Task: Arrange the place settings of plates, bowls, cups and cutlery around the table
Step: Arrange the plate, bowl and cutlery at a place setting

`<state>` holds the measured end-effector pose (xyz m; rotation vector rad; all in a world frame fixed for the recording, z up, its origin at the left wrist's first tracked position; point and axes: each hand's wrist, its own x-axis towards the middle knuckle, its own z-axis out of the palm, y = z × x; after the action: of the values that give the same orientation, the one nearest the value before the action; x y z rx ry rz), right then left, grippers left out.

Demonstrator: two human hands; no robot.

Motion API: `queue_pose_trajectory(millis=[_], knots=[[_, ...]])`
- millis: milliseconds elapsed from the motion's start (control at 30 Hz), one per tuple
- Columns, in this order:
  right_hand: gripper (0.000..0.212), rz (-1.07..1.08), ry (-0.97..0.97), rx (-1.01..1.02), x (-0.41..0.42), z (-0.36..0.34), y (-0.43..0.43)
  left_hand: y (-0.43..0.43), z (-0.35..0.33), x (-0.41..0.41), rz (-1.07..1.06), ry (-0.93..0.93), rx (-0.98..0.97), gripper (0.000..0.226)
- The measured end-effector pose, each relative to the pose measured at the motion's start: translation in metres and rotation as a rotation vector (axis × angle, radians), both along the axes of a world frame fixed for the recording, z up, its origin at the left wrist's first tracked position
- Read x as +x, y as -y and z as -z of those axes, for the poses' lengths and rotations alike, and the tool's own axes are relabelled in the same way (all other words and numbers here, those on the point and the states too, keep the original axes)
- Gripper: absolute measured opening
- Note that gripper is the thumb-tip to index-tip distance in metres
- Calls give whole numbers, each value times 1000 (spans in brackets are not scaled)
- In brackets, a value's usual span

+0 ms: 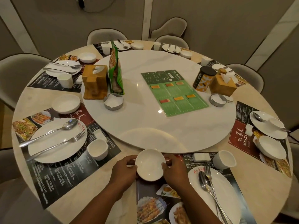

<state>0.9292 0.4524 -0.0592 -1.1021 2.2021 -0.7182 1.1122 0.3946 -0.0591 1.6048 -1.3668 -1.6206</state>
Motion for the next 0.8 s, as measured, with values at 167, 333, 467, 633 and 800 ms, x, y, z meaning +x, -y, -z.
queue_pose_trajectory(millis=[167,333,467,633,800], knots=[[23,-7,-22,-14,-7,-12,-12,-10,-9,-4,-1,260,-284,37],[16,64,-106,-36,-47,-28,-52,-42,-29,-28,117,219,-596,25],[11,201,-194,-75,-98,-37,-98,-77,-23,-57,303,138,-439,16],[15,337,-212,29,-157,-27,-150,-114,-2,-95,397,254,-218,15],[27,265,-65,172,-178,-7,-174,-139,6,-123,323,306,-52,44]])
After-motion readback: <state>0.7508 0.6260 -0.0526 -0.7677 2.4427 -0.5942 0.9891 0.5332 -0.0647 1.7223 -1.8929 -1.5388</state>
